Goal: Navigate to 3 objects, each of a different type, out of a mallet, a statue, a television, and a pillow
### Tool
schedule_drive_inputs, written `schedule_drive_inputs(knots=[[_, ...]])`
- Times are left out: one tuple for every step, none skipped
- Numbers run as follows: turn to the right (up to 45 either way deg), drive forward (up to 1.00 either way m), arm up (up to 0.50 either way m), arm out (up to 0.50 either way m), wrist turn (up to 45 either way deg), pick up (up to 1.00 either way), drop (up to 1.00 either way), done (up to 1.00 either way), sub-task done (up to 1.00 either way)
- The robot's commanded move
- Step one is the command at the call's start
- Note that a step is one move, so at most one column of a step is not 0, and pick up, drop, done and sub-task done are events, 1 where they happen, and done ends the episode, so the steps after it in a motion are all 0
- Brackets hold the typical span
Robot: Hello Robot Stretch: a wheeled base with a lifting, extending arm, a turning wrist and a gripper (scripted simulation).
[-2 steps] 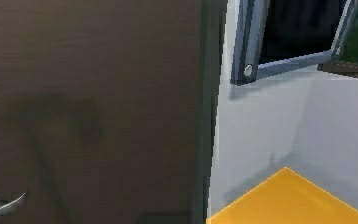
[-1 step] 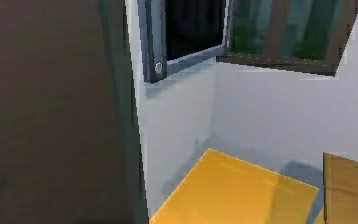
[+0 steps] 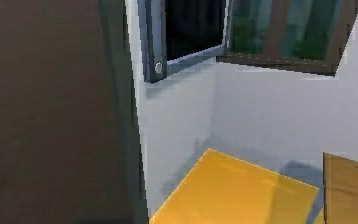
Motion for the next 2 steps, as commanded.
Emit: schedule_drive_inputs(knots=[[-45.0, 0.0, 0.0, 0.0, 0.0, 0.0, 0.0, 0.0, 0.0], [-45.0, 0.0, 0.0, 0.0, 0.0, 0.0, 0.0, 0.0, 0.0]])
